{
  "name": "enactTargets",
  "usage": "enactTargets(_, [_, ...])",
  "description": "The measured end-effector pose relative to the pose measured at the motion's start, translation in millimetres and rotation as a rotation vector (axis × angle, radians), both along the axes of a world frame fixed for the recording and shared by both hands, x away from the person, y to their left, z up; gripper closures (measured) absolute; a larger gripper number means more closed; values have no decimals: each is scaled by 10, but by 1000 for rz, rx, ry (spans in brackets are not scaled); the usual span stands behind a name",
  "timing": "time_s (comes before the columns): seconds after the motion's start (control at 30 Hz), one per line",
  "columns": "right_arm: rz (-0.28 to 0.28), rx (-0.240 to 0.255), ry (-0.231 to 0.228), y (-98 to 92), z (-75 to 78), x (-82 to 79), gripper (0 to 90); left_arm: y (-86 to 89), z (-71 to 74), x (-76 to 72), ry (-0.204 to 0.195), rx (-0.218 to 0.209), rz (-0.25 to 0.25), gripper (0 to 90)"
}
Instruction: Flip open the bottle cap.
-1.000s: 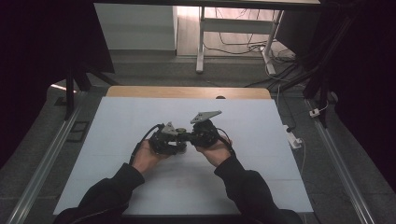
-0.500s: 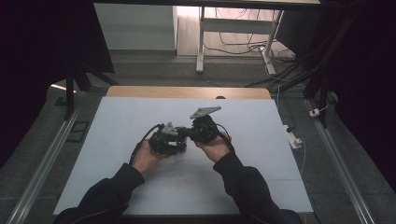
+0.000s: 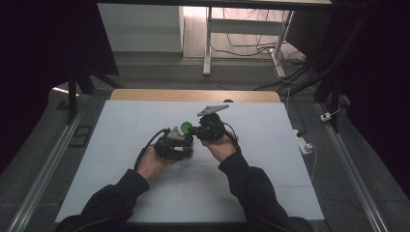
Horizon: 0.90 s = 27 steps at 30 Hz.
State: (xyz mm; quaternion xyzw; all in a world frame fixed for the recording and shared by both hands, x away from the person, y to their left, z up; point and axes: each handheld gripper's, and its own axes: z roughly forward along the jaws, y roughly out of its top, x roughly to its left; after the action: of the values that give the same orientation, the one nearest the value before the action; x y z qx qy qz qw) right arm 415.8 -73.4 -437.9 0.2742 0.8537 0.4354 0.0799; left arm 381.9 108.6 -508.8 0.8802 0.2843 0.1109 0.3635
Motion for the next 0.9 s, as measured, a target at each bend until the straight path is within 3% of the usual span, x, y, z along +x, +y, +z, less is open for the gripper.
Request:
enactTargets(0.27, [8, 0, -7, -14, -4, -30, 894, 4, -3, 5, 3, -7, 4, 532])
enactTargets(0.53, [12, 10, -6, -32, 22, -84, 820, 17, 7, 17, 28, -19, 22, 518])
enactTargets(0.7, [19, 8, -22, -61, 77, -144, 735, 47, 41, -4, 23, -12, 35, 453])
enactTargets(0.9, [19, -8, -36, -95, 104, -219, 625, 161, 99, -35, 54, -70, 65, 380])
